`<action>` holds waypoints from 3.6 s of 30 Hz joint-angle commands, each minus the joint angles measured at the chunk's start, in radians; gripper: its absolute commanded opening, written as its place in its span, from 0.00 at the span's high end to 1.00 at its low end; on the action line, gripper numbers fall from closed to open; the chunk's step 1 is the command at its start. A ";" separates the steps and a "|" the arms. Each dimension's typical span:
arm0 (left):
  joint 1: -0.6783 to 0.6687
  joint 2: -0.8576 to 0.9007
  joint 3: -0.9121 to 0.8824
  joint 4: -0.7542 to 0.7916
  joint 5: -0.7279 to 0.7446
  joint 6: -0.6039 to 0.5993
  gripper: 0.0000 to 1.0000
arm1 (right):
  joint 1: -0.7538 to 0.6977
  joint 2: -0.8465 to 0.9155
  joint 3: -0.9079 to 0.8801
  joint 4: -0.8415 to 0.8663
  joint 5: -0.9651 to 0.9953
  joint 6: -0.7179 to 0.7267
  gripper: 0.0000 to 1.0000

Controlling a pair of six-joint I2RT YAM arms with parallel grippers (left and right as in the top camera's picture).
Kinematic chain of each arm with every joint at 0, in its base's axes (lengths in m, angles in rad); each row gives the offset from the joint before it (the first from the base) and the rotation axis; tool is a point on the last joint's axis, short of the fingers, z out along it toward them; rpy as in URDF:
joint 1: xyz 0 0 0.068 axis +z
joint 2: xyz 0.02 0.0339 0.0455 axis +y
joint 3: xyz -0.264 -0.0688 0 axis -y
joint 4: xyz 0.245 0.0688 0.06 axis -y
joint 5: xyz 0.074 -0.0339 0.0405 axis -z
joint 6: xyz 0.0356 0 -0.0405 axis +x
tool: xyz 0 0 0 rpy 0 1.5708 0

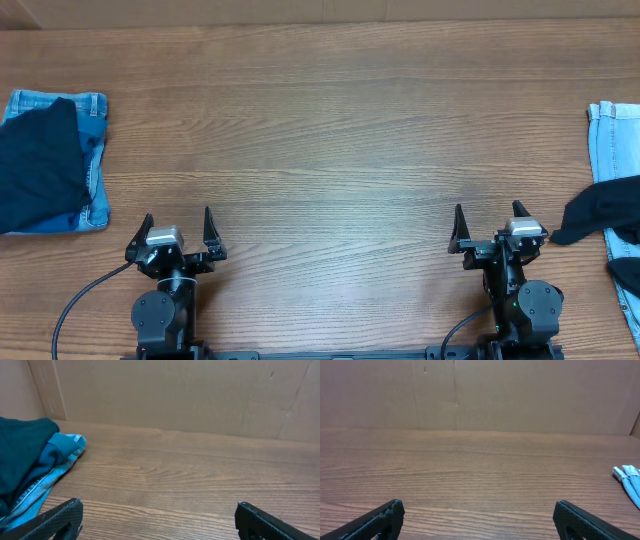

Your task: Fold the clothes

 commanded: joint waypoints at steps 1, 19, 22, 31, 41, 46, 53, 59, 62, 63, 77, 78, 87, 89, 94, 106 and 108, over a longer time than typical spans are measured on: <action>0.003 -0.009 -0.003 0.002 0.005 0.000 0.00 | 0.006 -0.008 0.002 0.006 -0.001 -0.004 0.00; 0.003 -0.009 -0.003 0.002 0.005 0.001 0.00 | 0.006 -0.008 0.002 0.006 -0.001 -0.004 0.00; 0.003 -0.009 -0.003 0.002 0.005 0.000 0.00 | 0.006 -0.008 0.002 0.006 -0.001 -0.004 0.00; 0.003 -0.009 -0.003 0.003 0.006 0.000 0.00 | 0.006 -0.008 0.002 0.008 -0.004 -0.004 0.00; 0.003 -0.009 0.007 -0.002 0.026 -0.224 0.00 | 0.005 -0.008 0.031 0.010 -0.004 0.165 0.00; 0.003 0.001 0.170 -0.098 0.060 -0.223 0.00 | 0.004 0.053 0.158 -0.051 0.040 0.166 0.00; 0.003 0.332 0.546 -0.197 0.062 -0.119 0.00 | 0.004 0.490 0.576 -0.324 0.079 0.188 0.00; 0.003 0.703 0.938 -0.453 0.140 -0.119 0.00 | 0.004 0.822 0.945 -0.576 0.027 0.183 0.00; 0.003 0.762 0.993 -0.447 0.225 -0.120 0.00 | -0.017 0.896 0.998 -0.609 0.120 0.226 0.00; 0.003 0.773 0.994 -0.448 0.235 -0.121 0.00 | -0.055 0.933 1.014 -0.625 0.156 0.251 0.00; 0.003 0.837 0.994 -0.486 0.247 -0.135 0.00 | -0.669 1.746 1.120 -0.260 0.089 0.348 0.00; 0.003 0.838 0.994 -0.494 0.249 -0.135 0.00 | -0.670 1.783 1.120 -0.227 0.093 0.353 0.00; 0.003 0.837 0.994 -0.526 0.249 -0.135 0.00 | -0.671 1.860 1.104 -0.224 0.241 0.425 0.07; 0.003 0.838 0.994 -0.526 0.249 -0.135 0.00 | -0.671 1.867 1.095 -0.226 0.243 0.429 0.07; 0.003 0.837 0.994 -0.529 0.249 -0.135 0.00 | -0.671 1.871 1.081 -0.235 0.282 0.458 0.13; 0.003 0.837 0.994 -0.528 0.249 -0.134 0.00 | -0.671 1.830 1.197 -0.325 0.106 0.428 0.96; 0.003 0.838 0.994 -0.525 0.249 -0.133 0.00 | -0.655 1.773 1.376 -0.410 -0.129 0.316 0.96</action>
